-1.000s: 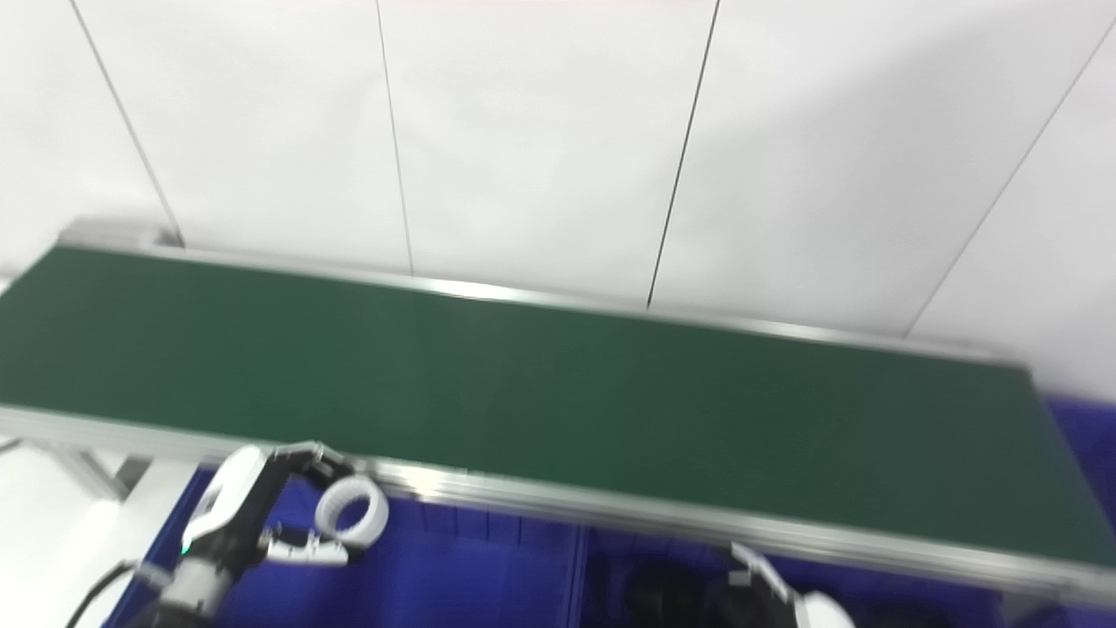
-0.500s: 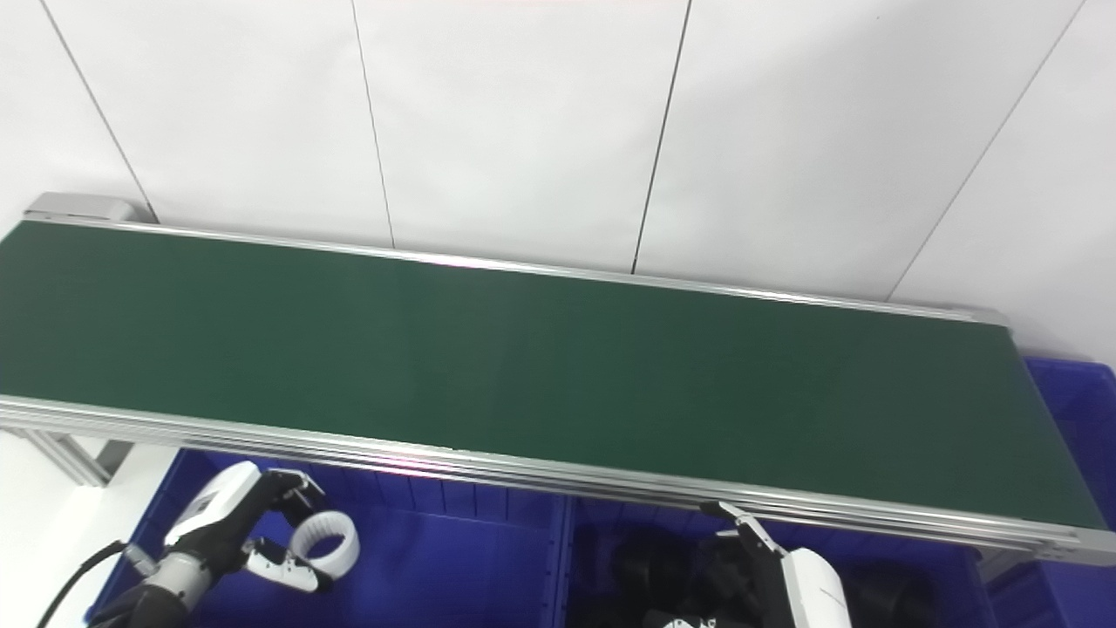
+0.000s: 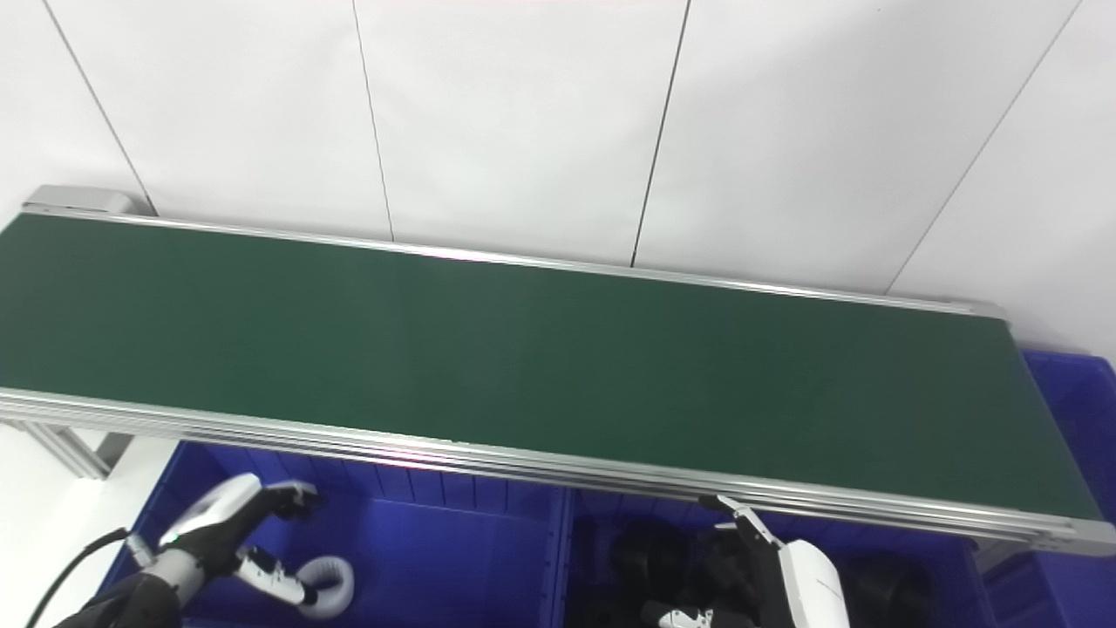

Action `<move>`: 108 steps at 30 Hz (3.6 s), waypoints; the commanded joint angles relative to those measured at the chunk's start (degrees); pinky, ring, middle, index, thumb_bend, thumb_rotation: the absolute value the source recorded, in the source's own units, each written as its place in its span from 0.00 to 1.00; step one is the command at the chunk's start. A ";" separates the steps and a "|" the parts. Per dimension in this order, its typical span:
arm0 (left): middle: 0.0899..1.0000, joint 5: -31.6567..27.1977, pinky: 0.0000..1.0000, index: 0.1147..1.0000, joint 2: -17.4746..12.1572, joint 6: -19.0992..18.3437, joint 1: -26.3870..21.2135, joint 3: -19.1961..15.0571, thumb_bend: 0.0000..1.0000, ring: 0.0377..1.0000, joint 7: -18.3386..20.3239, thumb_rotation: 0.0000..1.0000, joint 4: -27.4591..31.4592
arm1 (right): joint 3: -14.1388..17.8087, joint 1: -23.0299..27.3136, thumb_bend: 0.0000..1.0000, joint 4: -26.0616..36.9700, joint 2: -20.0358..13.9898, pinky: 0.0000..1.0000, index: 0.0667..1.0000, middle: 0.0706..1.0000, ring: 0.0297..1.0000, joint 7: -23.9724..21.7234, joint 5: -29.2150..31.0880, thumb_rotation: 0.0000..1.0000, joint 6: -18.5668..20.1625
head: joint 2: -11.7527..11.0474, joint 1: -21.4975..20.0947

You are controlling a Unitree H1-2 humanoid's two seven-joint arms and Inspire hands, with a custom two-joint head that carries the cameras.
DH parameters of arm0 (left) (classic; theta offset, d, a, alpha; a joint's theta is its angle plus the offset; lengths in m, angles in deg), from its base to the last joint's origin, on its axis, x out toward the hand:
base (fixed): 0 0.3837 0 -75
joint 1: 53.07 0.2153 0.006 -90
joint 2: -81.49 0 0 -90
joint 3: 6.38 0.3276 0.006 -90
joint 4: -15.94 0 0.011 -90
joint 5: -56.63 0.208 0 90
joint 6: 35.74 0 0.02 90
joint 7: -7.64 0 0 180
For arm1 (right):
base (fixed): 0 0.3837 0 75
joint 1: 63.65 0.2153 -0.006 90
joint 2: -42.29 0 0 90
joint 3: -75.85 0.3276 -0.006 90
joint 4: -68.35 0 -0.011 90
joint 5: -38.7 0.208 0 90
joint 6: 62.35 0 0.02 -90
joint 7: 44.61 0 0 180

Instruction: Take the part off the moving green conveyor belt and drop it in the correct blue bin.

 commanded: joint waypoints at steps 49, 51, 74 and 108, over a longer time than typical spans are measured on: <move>0.76 21.70 0.81 0.73 11.92 14.45 -2.91 11.62 0.74 0.78 -11.30 0.32 6.22 | 0.13 -0.26 0.75 1.44 1.58 0.60 0.77 0.63 0.62 0.88 -0.67 0.32 0.25 | -0.30 -4.82; 0.76 21.72 0.81 0.73 12.04 14.29 -2.87 11.62 0.74 0.78 -11.27 0.31 6.34 | 0.23 -0.31 0.76 1.66 1.60 0.60 0.78 0.63 0.63 0.66 -0.60 0.33 0.57 | -0.12 -4.61; 0.77 12.43 0.78 0.76 15.13 13.29 -1.50 9.00 0.82 0.77 -11.00 0.34 6.41 | 0.58 -0.70 0.74 2.11 0.56 0.58 0.77 0.61 0.62 0.83 -0.12 0.30 -0.34 | -0.30 -3.48; 0.82 -7.82 0.72 0.77 11.23 9.35 -2.11 2.96 0.91 0.81 0.81 0.37 10.71 | -0.03 -0.62 0.76 7.18 1.47 0.61 0.81 0.64 0.64 -3.46 -1.36 0.36 2.26 | 6.67 -9.56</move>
